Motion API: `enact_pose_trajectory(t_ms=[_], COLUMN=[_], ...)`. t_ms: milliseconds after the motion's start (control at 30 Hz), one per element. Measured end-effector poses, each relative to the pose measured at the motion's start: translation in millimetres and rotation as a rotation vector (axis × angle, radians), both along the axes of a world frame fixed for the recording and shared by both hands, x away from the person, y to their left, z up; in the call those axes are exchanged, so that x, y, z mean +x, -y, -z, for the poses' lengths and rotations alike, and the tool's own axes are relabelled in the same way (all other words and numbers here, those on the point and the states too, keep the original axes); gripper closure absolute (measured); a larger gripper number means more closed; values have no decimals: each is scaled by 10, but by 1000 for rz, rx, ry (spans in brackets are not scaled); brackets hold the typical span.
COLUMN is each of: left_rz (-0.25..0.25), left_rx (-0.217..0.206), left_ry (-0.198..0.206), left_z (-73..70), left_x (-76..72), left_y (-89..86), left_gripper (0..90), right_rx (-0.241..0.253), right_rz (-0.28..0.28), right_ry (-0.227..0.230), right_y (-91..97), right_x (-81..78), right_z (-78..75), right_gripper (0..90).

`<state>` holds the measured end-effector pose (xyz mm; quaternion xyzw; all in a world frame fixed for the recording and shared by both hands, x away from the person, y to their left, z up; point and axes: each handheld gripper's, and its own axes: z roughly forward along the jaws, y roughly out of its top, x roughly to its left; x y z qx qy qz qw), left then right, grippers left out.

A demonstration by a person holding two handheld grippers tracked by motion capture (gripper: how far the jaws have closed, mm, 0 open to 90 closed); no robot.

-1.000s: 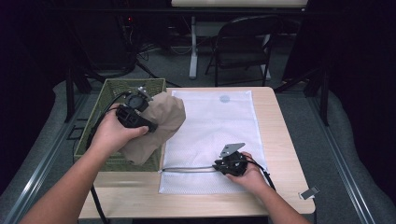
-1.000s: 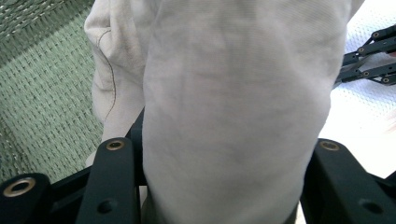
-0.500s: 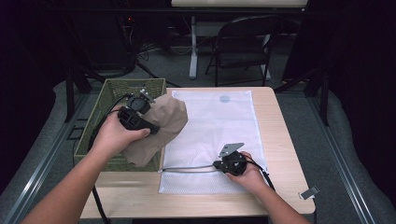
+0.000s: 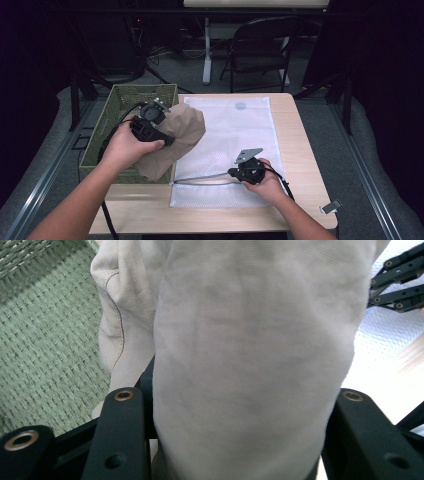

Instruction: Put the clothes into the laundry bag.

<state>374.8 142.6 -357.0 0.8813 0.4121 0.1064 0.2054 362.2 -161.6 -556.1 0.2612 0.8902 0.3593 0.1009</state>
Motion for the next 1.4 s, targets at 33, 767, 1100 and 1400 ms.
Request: enact_pose_trajectory(t_ms=[33, 767, 1100, 1400], left_rz=[1, 32, 55, 76], left_rx=[-3, -15, -16, -30], left_ry=[4, 4, -1, -8], left_z=[0, 29, 42, 84], left_x=[-7, -58, -95, -130], left_y=[10, 81, 162, 225], left_gripper=[488, 488, 488, 488], right_rx=[6, 13, 8, 50], right_rz=[1, 5, 7, 32], right_ry=[1, 1, 20, 6], right_y=[-2, -33, -55, -31], right_x=[11, 217, 327, 406], right_z=[-8, -305, -472, -494], right_gripper=[879, 880, 880, 880])
